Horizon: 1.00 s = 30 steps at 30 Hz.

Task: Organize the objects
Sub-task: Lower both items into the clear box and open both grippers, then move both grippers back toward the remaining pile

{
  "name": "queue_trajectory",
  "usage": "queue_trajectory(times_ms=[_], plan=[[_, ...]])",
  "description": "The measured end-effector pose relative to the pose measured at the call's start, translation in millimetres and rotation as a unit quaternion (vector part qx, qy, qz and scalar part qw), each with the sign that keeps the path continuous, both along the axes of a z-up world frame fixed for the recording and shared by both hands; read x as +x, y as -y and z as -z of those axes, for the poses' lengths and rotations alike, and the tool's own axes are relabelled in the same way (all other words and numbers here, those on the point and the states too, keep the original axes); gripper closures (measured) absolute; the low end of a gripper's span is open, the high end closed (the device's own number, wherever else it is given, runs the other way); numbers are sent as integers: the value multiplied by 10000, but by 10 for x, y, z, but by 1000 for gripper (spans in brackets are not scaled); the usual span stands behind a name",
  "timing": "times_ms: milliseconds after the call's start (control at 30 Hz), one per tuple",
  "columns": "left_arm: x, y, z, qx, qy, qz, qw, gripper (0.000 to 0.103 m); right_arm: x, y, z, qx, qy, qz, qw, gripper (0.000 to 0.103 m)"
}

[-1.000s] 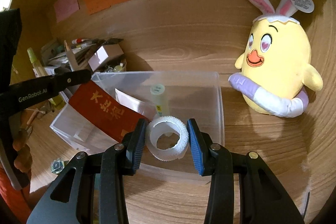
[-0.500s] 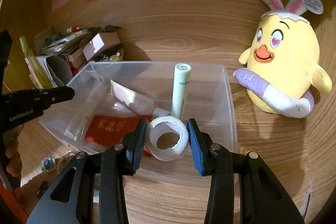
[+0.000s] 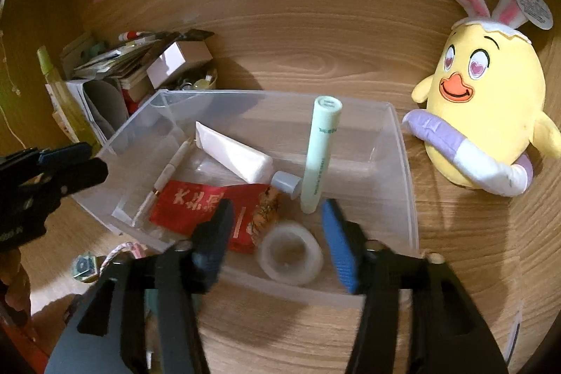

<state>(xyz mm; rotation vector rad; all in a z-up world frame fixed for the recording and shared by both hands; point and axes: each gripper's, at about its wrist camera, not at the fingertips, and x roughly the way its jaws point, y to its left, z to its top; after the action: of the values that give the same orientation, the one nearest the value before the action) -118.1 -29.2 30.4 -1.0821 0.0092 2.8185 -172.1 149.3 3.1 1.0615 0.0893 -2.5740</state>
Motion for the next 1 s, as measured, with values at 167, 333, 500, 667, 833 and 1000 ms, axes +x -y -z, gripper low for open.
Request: queue_trajectory(times_ms=[167, 333, 500, 667, 833, 1000], plan=[[184, 20, -82, -101, -224, -105, 9996, 22, 117, 10, -91, -35, -151, -28, 9999, 43], [338, 57, -119, -95, -296, -173, 9994, 12, 306, -3, -199, -21, -339, -80, 9994, 38], [495, 138, -85, -2, -217, -228, 9995, 8, 567, -74, -282, -67, -487, -135, 9987, 32], [632, 242, 49, 25, 7, -398, 9992, 7, 805, -186, -292, -122, -579, -75, 9982, 28], [766, 348, 227, 63, 237, -513, 9984, 7, 986, -309, -170, -116, -449, 90, 9989, 27], [879, 421, 425, 26, 471, -544, 9974, 7, 1125, -438, 4, -224, -192, 285, 9992, 27]])
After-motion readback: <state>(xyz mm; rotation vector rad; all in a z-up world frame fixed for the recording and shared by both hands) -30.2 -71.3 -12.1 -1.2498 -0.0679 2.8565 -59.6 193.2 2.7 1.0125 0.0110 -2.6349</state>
